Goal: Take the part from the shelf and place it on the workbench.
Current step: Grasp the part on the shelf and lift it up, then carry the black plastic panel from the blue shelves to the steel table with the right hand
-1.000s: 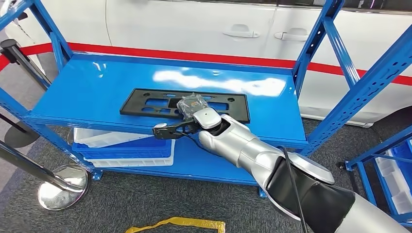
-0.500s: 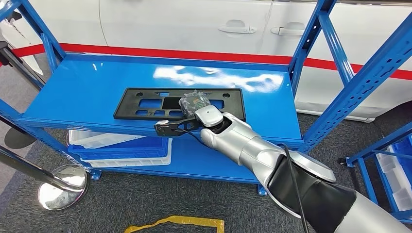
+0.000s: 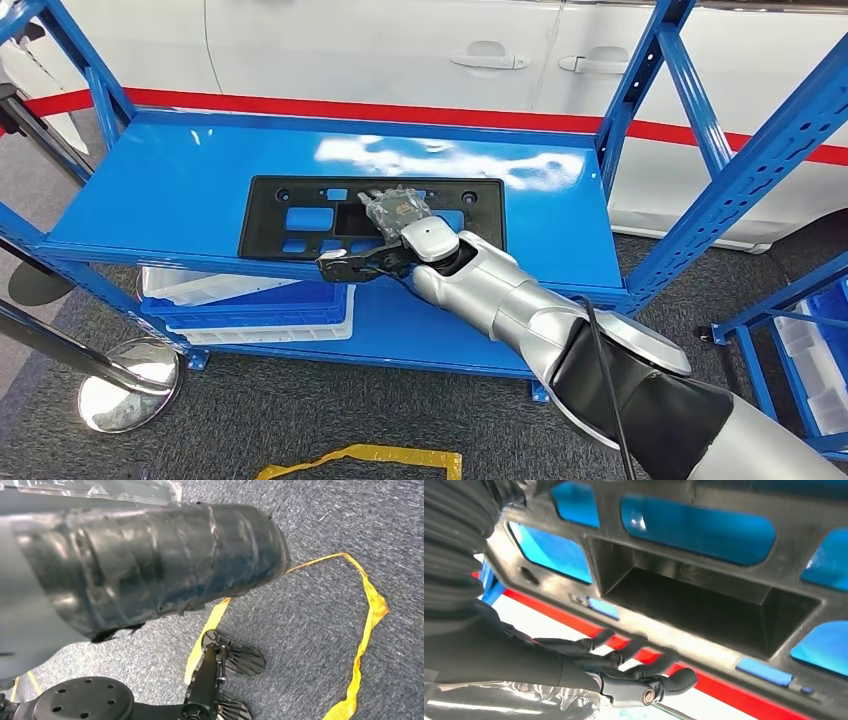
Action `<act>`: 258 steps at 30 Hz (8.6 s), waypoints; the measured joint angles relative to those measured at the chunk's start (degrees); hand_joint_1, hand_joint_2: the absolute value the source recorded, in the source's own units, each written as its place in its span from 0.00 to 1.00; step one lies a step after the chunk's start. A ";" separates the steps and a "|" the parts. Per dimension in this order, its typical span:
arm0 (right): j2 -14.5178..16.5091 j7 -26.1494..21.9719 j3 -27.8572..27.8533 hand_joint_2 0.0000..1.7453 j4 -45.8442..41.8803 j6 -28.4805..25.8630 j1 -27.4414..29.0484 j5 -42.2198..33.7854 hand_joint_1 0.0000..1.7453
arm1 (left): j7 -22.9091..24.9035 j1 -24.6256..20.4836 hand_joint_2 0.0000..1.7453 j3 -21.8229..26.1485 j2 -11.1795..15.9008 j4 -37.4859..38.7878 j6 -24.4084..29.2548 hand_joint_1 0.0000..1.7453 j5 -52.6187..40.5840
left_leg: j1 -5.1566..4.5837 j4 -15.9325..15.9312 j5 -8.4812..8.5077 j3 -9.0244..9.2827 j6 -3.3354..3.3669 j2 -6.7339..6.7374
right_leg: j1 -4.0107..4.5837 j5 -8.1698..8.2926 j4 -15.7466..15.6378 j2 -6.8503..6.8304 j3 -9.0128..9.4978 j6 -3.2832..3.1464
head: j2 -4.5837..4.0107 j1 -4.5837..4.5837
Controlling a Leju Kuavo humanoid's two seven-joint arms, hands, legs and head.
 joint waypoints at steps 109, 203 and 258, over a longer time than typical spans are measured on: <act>-8.01 4.08 0.02 1.00 0.66 1.86 0.34 3.86 1.00 | -1.05 0.25 0.00 0.00 -0.52 0.07 0.31 0.00 2.11 | 0.00 0.02 -0.02 0.03 0.00 0.00 | -0.08 0.00 -0.05 0.00 0.02 0.00 | 0.00 -0.01; -15.72 -1.70 -1.63 1.00 -69.57 3.62 -16.17 -11.33 1.00 | -5.85 0.28 1.00 0.00 0.00 0.13 -6.60 0.00 5.27 | 1.36 0.82 -0.03 0.14 -1.18 0.10 | -0.89 -0.96 1.78 -0.05 0.46 1.38 | 0.00 0.40; -15.17 -2.32 -2.45 1.00 -68.10 4.15 -16.50 -11.67 1.00 | -4.49 -0.54 1.00 -0.04 0.94 0.13 -7.03 0.00 4.98 | -0.51 -0.39 1.42 -0.29 2.11 1.30 | 0.18 -5.05 16.01 -0.71 -7.15 0.61 | 0.01 1.35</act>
